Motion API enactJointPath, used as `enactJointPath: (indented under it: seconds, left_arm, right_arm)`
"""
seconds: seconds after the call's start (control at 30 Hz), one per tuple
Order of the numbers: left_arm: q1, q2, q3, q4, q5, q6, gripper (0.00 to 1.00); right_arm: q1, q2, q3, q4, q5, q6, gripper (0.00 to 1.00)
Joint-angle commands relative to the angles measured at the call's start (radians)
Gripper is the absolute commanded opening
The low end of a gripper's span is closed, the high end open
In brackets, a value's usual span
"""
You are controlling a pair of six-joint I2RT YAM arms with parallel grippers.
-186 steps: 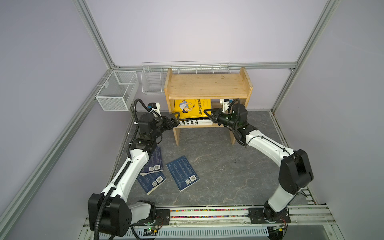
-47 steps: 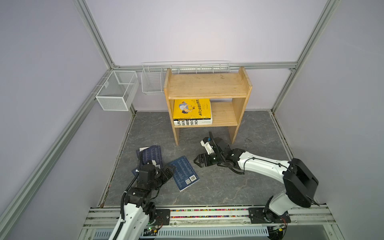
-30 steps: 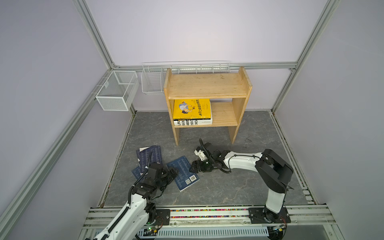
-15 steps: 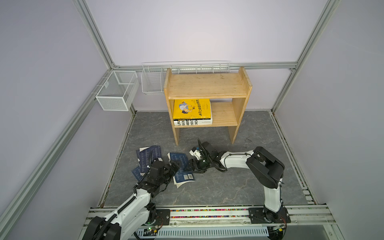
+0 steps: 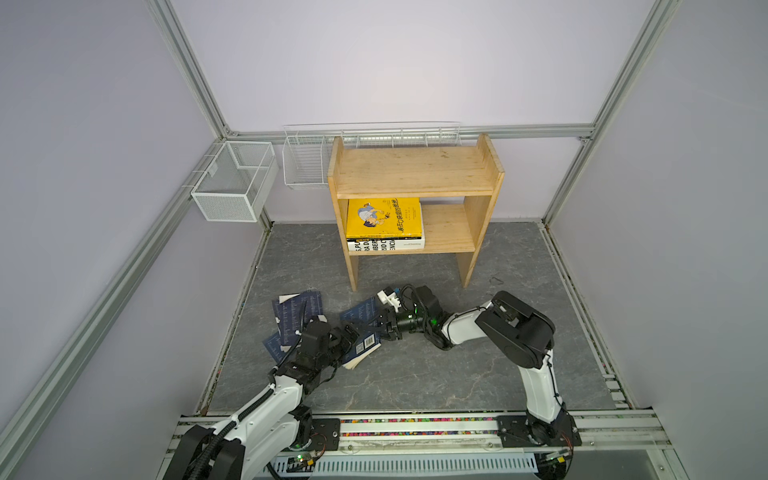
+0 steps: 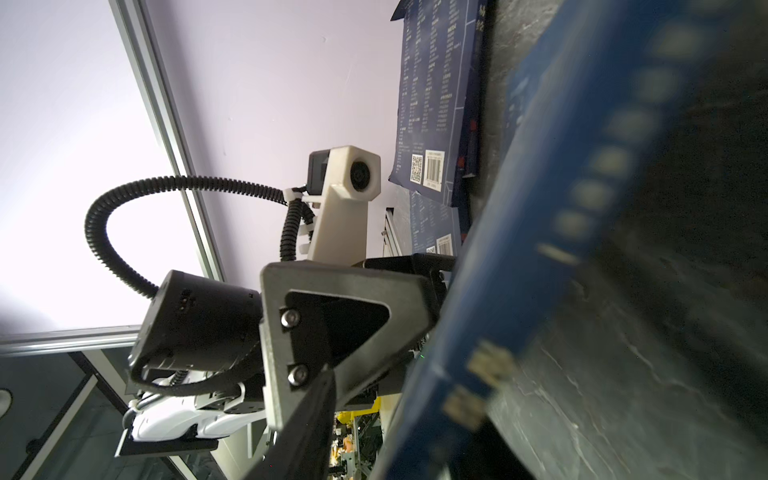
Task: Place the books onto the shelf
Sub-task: 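Grip the edges of the top dark blue book with both grippers, then lift the dark blue book upright with both grippers off the table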
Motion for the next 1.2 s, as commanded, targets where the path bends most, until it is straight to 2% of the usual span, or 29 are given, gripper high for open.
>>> enactJointPath:
  seconds: [0.0, 0.23, 0.27, 0.4, 0.53, 0.63, 0.8, 0.83, 0.97, 1.17]
  left_arm:
    - [-0.011, 0.003, -0.016, -0.110, 0.017, 0.001, 0.97]
    - [-0.011, -0.033, 0.004, -0.167, 0.013, 0.009, 0.97]
    - [-0.011, -0.049, 0.015, -0.196, 0.011, 0.018, 0.97]
    - [-0.011, -0.155, 0.079, -0.328, -0.025, 0.038, 0.97]
    - [-0.008, -0.301, 0.148, -0.435, -0.062, 0.041, 0.97]
    - [-0.005, -0.328, 0.244, -0.493, -0.045, 0.061, 0.97]
    - [-0.003, -0.167, 0.441, -0.498, 0.121, 0.082, 0.95]
    - [-0.003, -0.115, 0.482, -0.495, 0.157, 0.119, 0.94]
    - [-0.003, -0.035, 0.593, -0.484, 0.241, 0.121, 0.93]
    - [-0.003, -0.015, 0.590, -0.383, 0.283, 0.022, 0.93]
  right_arm:
    - [-0.001, -0.047, 0.000, -0.035, 0.016, -0.043, 0.38]
    - [0.006, -0.168, 0.067, -0.635, 0.138, -0.382, 0.17]
    - [0.008, -0.181, 0.080, -0.699, 0.163, -0.417, 0.13]
    - [0.017, -0.240, 0.119, -0.895, 0.274, -0.548, 0.07]
    - [0.032, -0.361, 0.170, -1.123, 0.483, -0.743, 0.07]
    - [0.057, -0.451, 0.219, -1.279, 0.666, -0.910, 0.07]
    - [0.132, -0.552, 0.266, -1.415, 0.954, -1.182, 0.08]
    - [0.152, -0.568, 0.267, -1.425, 1.014, -1.239, 0.08]
    - [0.195, -0.600, 0.232, -1.408, 1.208, -1.380, 0.08]
    - [0.219, -0.591, 0.192, -1.353, 1.350, -1.520, 0.08]
